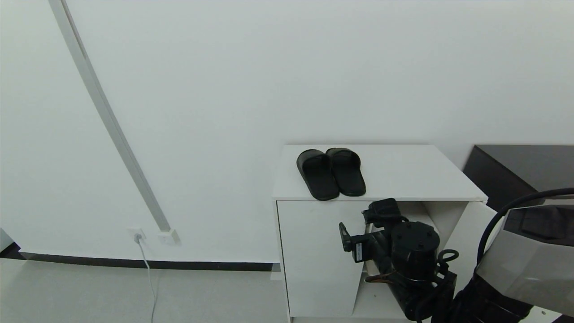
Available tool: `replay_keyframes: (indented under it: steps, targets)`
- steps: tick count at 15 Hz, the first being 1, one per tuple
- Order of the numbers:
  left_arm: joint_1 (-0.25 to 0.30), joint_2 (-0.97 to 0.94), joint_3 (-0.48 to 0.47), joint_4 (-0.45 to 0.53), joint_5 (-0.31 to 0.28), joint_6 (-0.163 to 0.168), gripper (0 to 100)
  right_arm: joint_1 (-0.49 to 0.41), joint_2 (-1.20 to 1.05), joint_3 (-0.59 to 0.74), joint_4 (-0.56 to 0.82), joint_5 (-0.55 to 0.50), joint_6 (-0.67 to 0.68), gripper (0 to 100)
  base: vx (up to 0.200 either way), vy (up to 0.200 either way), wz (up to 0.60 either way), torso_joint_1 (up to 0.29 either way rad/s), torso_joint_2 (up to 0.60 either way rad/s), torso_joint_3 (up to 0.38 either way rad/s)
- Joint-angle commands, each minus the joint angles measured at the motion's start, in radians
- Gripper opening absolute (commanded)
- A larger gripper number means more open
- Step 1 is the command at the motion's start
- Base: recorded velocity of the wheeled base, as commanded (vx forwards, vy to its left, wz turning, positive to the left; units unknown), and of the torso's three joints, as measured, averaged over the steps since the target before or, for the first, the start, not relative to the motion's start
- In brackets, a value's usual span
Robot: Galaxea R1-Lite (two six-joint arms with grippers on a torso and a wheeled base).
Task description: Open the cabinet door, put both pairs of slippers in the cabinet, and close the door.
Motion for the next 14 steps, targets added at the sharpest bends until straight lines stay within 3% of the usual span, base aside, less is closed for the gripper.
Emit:
replay_keyframes:
  steps: [1, 5, 9, 12, 14]
  targets:
    - [0.000, 0.001, 0.000, 0.000, 0.000, 0.000, 0, 0.001, 0.002, 0.002, -0.008, 0.012, 0.000, 100, 0.000, 0.000, 0.00, 0.183, -0.41, -0.212]
    - [0.000, 0.001, 0.000, 0.000, 0.000, 0.000, 0, 0.002, 0.002, -0.021, -0.008, 0.027, -0.020, 100, 0.000, 0.000, 0.00, 0.168, -0.37, -0.204]
    - [0.000, 0.001, 0.000, 0.000, 0.000, 0.000, 0, 0.001, -0.073, -0.145, 0.181, 0.026, 0.015, 100, 0.000, 0.000, 0.00, 0.073, -0.16, -0.085]
    - [0.000, 0.001, 0.000, 0.000, 0.000, 0.000, 0, 0.002, -0.188, -0.348, 0.584, 0.026, 0.106, 100, 0.000, 0.000, 0.00, 0.000, 0.00, 0.000]
    - [0.000, 0.001, 0.000, 0.000, 0.000, 0.000, 0, 0.004, -0.210, -0.475, 0.779, 0.021, 0.144, 100, 0.000, 0.000, 0.00, 0.000, 0.00, 0.000]
